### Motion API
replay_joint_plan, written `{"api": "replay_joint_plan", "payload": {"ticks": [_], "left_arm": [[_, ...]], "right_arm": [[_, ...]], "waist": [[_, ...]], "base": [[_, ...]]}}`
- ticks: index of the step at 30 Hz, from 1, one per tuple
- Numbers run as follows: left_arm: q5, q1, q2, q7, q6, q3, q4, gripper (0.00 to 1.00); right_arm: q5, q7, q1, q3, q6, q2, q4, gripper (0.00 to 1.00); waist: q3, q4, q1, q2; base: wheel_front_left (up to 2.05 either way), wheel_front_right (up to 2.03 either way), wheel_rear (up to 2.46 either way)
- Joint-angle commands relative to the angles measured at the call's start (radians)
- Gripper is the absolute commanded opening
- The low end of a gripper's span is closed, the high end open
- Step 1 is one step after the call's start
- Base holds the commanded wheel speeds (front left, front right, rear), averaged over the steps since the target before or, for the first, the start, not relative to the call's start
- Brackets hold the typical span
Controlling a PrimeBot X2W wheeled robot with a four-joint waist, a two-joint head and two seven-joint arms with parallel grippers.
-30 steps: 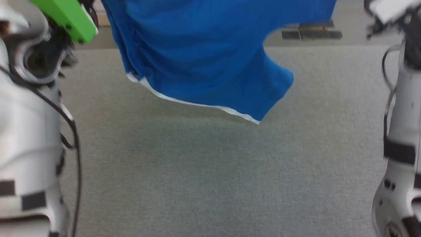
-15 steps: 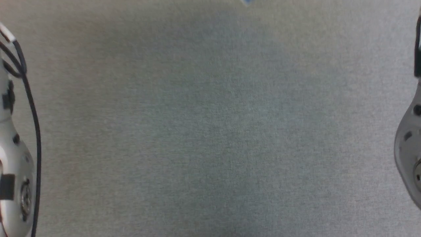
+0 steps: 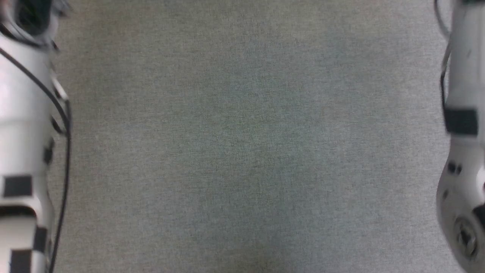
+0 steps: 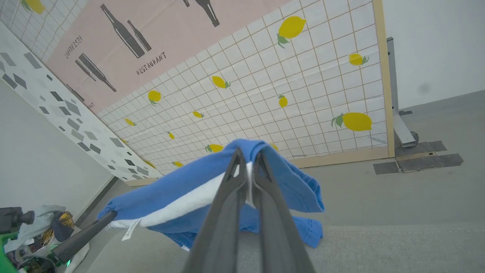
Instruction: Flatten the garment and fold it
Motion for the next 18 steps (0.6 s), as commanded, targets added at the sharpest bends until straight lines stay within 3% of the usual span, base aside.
{"api": "replay_joint_plan", "payload": {"ticks": [1,8,18], "left_arm": [[-0.026,0.049,0.017,-0.021,-0.003,-0.026,-0.017,0.0],[-0.156,0.34,0.031,-0.149,-0.004,-0.143,-0.113,0.0],[-0.207,0.783,0.01,-0.257,0.011,-0.237,-0.146,0.0]], "right_arm": [[0.007,-0.01,0.059,0.005,-0.002,-0.003,-0.035,0.0],[0.08,0.009,0.459,-0.003,-0.002,-0.003,-0.262,0.0],[0.175,0.116,1.05,-0.045,-0.002,-0.003,-0.461,0.0]], "waist": [[-0.033,0.018,-0.0001,0.0],[-0.155,0.041,-0.0001,0.0],[-0.335,0.049,-0.0001,0.0]], "base": [[0.0,0.0,0.0],[0.0,0.0,0.0],[0.0,0.0,0.0]]}}
